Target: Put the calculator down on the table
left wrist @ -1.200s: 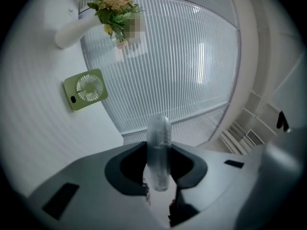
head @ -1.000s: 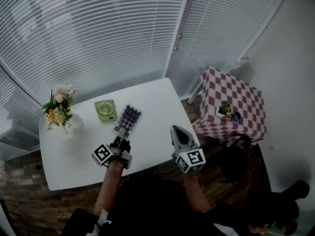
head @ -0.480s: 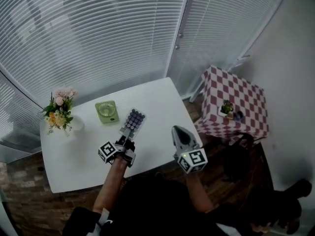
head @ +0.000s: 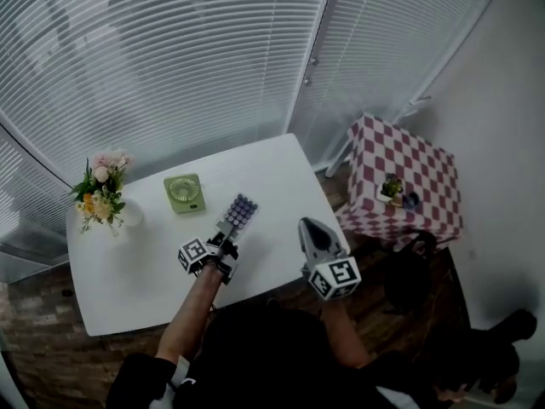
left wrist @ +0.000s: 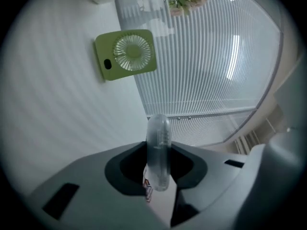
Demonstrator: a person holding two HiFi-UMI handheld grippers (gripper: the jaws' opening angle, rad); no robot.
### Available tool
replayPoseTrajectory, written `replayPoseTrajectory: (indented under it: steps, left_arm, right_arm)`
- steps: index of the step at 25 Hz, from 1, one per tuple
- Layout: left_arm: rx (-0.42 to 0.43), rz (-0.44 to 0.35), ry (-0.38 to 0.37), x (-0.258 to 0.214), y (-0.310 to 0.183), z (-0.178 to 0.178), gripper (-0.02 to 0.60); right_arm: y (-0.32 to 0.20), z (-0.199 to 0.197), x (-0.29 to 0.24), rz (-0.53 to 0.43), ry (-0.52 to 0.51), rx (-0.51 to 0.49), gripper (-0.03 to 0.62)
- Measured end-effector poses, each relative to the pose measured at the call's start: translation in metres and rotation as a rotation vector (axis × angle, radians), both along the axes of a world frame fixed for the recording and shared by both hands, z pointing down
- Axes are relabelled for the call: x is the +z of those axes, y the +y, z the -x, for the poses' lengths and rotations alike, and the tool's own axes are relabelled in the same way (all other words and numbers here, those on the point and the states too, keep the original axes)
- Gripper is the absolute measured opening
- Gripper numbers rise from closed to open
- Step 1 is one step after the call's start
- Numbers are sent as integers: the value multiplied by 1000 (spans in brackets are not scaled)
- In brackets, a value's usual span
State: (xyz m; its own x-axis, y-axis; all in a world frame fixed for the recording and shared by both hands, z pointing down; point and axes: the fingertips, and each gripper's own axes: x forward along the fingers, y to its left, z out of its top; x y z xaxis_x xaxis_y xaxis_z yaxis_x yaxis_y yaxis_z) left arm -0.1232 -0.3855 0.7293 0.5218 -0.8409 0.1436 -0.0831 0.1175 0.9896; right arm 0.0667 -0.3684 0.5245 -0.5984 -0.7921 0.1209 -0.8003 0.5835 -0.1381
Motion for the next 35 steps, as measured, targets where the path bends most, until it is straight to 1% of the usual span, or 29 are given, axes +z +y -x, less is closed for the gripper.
replayPoseTrajectory:
  steps: [2, 5, 7, 10, 12, 15, 17, 21, 25, 33, 35]
  left_arm:
    - [21, 16, 12, 14, -3, -5, 101]
    - [76, 41, -27, 34, -7, -13, 101]
    - [104, 55, -28, 44, -10, -16, 101]
    - [125, 73, -17, 57, -18, -20, 101]
    - [144, 96, -31, 68, -21, -24, 101]
    - [195, 130, -61, 85, -23, -30, 101]
    - [210, 154, -60, 93, -23, -32, 101]
    - [242, 178, -74, 100, -23, -40, 101]
    - [267, 204, -115, 108, -25, -44, 101]
    - [309, 193, -153, 112, -43, -44, 102]
    - [307, 205, -186, 117, -42, -41, 103]
  right_arm:
    - [0, 1, 0, -5, 11, -1, 6]
    - [2, 3, -1, -4, 16, -1, 6]
    - [3, 4, -4, -4, 11, 5, 6]
    - [6, 2, -9, -7, 4, 17, 6]
    - [8, 1, -8, -4, 8, 22, 6]
    - [12, 1, -6, 1, 9, 22, 6]
    - [13, -1, -2, 8, 13, 27, 6]
    - [11, -12, 4, 40, 16, 57, 6]
    - [11, -16, 7, 48, 17, 65, 6]
    - [15, -21, 14, 70, 13, 74, 6]
    - [16, -21, 16, 75, 8, 67, 6]
